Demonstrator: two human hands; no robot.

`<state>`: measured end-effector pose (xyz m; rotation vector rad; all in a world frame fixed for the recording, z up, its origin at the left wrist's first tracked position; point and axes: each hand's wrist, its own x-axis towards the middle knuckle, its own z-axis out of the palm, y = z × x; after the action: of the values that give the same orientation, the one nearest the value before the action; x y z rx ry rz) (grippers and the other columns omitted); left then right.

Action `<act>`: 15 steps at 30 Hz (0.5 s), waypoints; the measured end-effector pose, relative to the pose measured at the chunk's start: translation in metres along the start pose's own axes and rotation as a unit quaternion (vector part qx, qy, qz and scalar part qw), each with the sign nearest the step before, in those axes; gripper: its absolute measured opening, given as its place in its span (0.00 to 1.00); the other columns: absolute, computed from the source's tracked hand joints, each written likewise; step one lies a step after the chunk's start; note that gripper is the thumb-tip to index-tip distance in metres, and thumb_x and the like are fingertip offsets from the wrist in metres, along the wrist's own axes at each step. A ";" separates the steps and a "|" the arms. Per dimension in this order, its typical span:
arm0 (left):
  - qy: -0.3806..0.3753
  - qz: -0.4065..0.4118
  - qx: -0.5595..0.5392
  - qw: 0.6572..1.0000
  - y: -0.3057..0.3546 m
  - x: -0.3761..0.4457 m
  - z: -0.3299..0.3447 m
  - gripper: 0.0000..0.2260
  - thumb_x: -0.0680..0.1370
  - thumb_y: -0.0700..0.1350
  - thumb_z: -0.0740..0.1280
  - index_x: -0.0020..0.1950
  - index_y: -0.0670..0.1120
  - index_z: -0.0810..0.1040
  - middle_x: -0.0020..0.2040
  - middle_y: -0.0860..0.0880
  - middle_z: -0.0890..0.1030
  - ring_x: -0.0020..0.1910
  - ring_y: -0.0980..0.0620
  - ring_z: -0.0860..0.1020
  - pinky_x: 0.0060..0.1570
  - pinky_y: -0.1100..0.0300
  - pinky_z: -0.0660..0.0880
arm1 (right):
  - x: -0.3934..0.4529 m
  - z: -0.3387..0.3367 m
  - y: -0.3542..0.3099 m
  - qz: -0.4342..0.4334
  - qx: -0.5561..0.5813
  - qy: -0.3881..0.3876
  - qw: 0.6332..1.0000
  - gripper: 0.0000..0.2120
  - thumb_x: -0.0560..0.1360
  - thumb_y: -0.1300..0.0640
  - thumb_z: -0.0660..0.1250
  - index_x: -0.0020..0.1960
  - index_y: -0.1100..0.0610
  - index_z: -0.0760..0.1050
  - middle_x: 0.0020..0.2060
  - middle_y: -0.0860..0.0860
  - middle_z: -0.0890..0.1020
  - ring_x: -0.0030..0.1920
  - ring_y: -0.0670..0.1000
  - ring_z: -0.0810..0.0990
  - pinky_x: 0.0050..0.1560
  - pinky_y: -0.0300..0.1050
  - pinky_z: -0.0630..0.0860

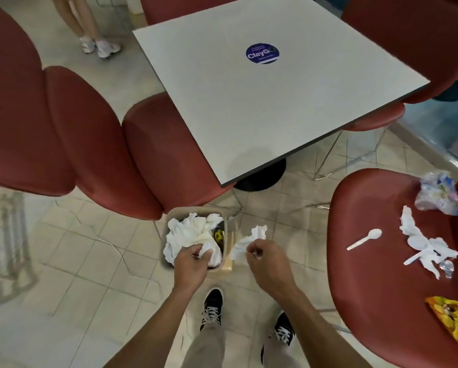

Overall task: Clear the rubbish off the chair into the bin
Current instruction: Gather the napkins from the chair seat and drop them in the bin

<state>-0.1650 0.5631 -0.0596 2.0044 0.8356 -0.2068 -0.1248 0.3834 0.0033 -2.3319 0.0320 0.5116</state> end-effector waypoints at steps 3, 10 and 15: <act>0.007 0.008 0.016 1.000 -0.012 0.017 -0.022 0.07 0.74 0.44 0.71 0.47 0.41 0.83 0.40 0.50 0.82 0.40 0.52 0.78 0.39 0.74 0.67 | 0.014 0.031 -0.017 0.008 -0.010 -0.019 1.000 0.06 0.75 0.62 0.65 0.47 0.56 0.81 0.40 0.48 0.80 0.39 0.46 0.77 0.40 0.38 0.72; 0.018 -0.030 0.018 0.999 -0.032 0.061 -0.050 0.12 0.74 0.41 0.70 0.56 0.40 0.81 0.42 0.49 0.79 0.40 0.53 0.74 0.40 0.69 0.64 | 0.044 0.091 -0.050 0.014 -0.026 -0.048 0.998 0.07 0.75 0.62 0.63 0.47 0.56 0.80 0.44 0.50 0.82 0.41 0.48 0.76 0.40 0.37 0.71; -0.002 -0.066 0.012 0.998 -0.045 0.079 -0.060 0.13 0.71 0.42 0.73 0.55 0.42 0.80 0.43 0.48 0.78 0.42 0.53 0.75 0.39 0.72 0.65 | 0.063 0.119 -0.073 0.016 -0.014 -0.065 0.998 0.08 0.75 0.61 0.63 0.50 0.56 0.80 0.47 0.51 0.83 0.45 0.49 0.79 0.46 0.42 0.76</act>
<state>-0.1443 0.6645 -0.0924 1.9709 0.9677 -0.2980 -0.0959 0.5249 -0.0487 -2.3234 0.0000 0.6825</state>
